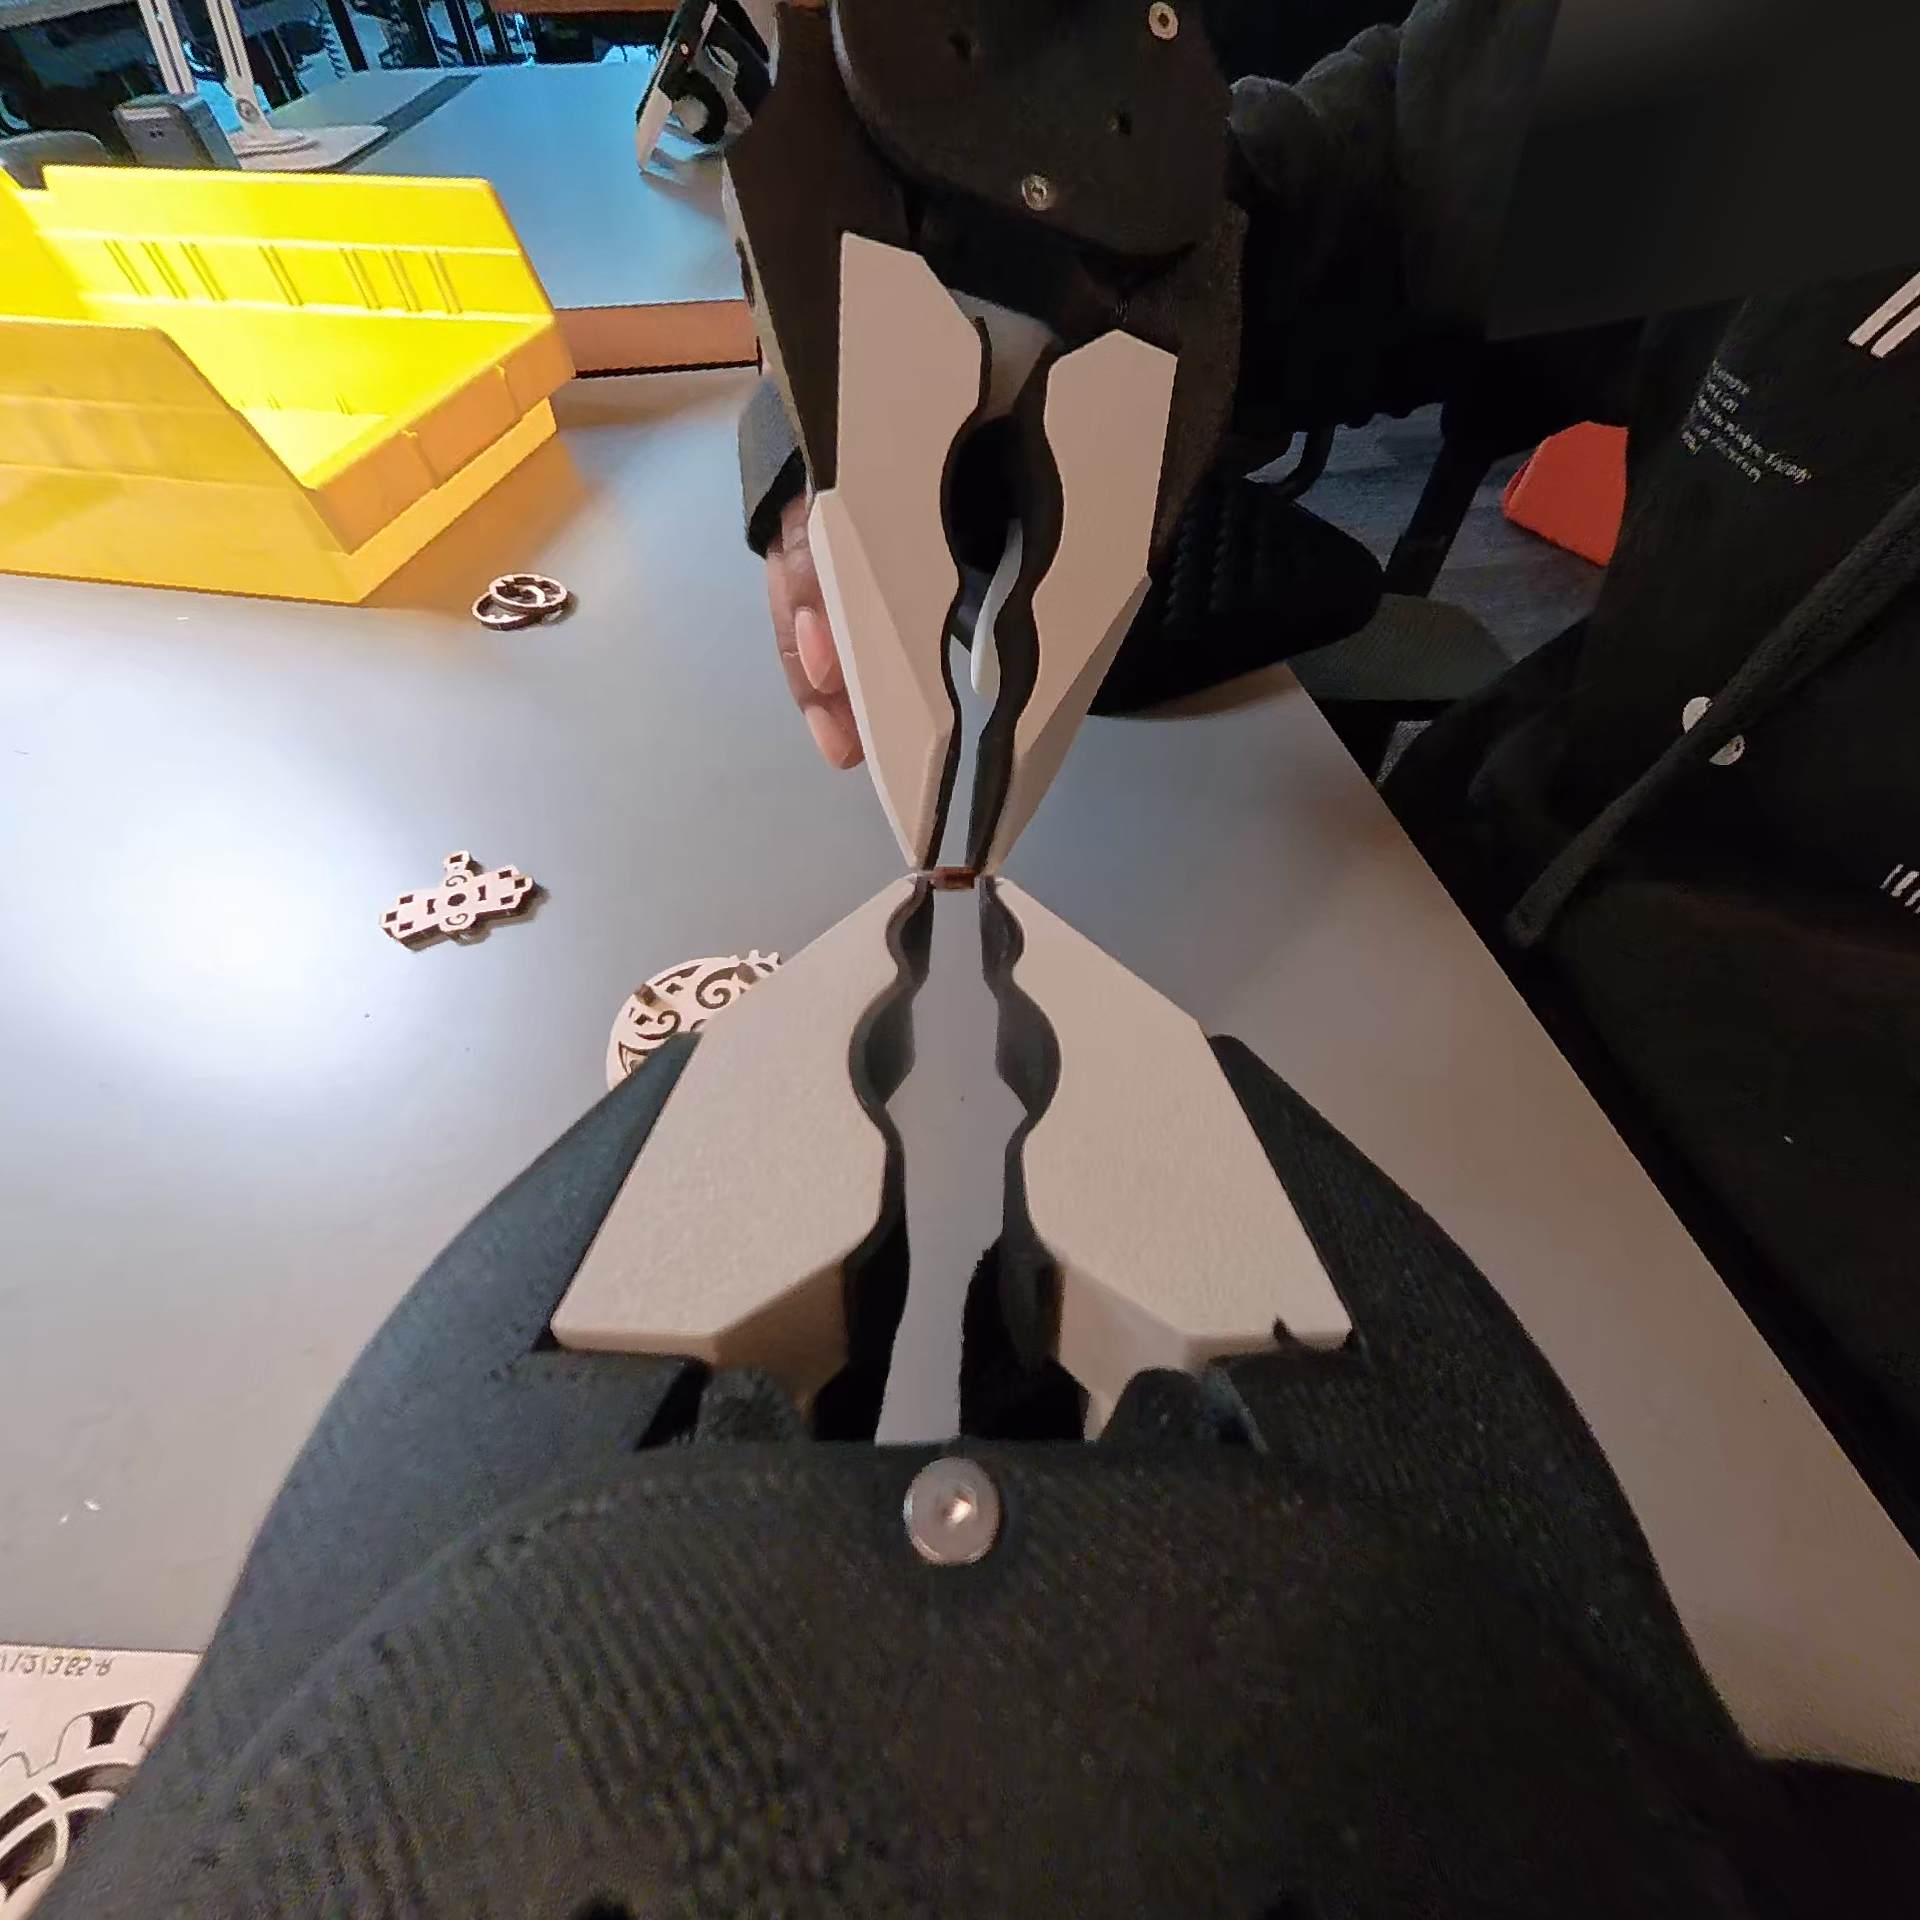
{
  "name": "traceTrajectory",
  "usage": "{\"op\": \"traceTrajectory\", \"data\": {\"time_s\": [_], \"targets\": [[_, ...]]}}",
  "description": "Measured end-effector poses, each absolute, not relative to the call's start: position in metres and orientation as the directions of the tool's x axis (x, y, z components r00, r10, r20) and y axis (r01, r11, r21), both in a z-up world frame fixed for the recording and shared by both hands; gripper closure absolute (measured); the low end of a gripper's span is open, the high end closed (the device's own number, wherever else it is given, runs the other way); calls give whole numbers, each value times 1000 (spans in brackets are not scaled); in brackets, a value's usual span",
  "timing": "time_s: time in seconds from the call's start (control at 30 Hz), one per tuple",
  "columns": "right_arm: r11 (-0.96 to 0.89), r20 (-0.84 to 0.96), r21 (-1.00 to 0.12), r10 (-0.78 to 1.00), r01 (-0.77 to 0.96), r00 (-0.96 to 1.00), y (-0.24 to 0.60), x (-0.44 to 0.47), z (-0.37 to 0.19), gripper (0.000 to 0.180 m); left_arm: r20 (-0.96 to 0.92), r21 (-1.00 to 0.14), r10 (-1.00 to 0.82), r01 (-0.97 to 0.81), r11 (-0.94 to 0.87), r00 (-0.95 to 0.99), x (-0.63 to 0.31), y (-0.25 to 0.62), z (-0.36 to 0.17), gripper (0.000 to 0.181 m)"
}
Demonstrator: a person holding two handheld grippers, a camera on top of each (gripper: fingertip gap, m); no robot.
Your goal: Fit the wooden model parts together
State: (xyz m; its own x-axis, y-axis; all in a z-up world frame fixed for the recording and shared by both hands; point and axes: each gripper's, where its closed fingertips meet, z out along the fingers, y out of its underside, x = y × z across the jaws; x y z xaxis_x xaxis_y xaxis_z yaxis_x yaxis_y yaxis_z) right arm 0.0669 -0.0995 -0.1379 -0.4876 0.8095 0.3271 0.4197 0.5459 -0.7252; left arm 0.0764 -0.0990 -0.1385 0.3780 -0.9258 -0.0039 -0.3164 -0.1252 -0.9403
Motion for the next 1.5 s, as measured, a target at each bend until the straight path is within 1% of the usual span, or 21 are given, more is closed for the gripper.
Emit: {"op": "traceTrajectory", "data": {"time_s": [0.13, 0.17, 0.2, 0.27, 0.33, 0.47, 0.57, 0.7, 0.83, 0.93, 1.0, 1.17, 1.33, 1.5], "targets": [[564, 348, -709, 802, 423, -485, -98, 66, -138, 180, 14, -944, -930, -302, -134, 368, 78, -100, -137, 171], [565, 348, -708, 801, 424, -487, -98, 66, -138, 180, 15, -943, -928, -303, -137, 371, 78, -100, -138, 172], [564, 344, -710, 800, 422, -491, -100, 66, -138, 180, 16, -941, -928, -309, -140, 372, 78, -100, -139, 179], [567, 345, -701, 801, 434, -490, -98, 65, -140, 180, 0, -926, -924, -348, -144, 382, 75, -98, -144, 181], [565, 338, -690, 805, 452, -488, -95, 67, -144, 180, -4, -925, -916, -350, -149, 402, 69, -95, -144, 181], [509, 232, -705, 823, 494, -518, -105, 74, -160, 174, 21, -915, -892, -351, -199, 452, 51, -88, -145, 174], [473, 159, -700, 833, 535, -529, -121, 70, -184, 170, 31, -904, -870, -358, -235, 492, 39, -80, -152, 171], [496, 143, -645, 825, 581, -547, -130, 56, -208, 162, 46, -886, -838, -365, -286, 544, 28, -70, -163, 170], [580, 142, -618, 746, 531, -651, -137, 46, -210, 156, 45, -883, -829, -366, -294, 557, 26, -68, -166, 170], [618, 112, -590, 699, 519, -706, -139, 44, -210, 157, 39, -881, -830, -374, -291, 556, 26, -69, -167, 170], [634, 91, -560, 687, 533, -721, -139, 47, -211, 163, 32, -878, -832, -382, -289, 554, 27, -70, -167, 170], [595, -18, -550, 693, 586, -721, -145, 68, -210, 166, 15, -870, -842, -408, -277, 540, 31, -72, -168, 170], [558, 14, -557, 747, 615, -665, -137, 55, -208, 168, -1, -872, -840, -411, -265, 543, 30, -72, -165, 170], [540, 0, -522, 774, 660, -633, -136, 45, -213, 174, -13, -870, -833, -417, -264, 553, 27, -71, -165, 170]]}}
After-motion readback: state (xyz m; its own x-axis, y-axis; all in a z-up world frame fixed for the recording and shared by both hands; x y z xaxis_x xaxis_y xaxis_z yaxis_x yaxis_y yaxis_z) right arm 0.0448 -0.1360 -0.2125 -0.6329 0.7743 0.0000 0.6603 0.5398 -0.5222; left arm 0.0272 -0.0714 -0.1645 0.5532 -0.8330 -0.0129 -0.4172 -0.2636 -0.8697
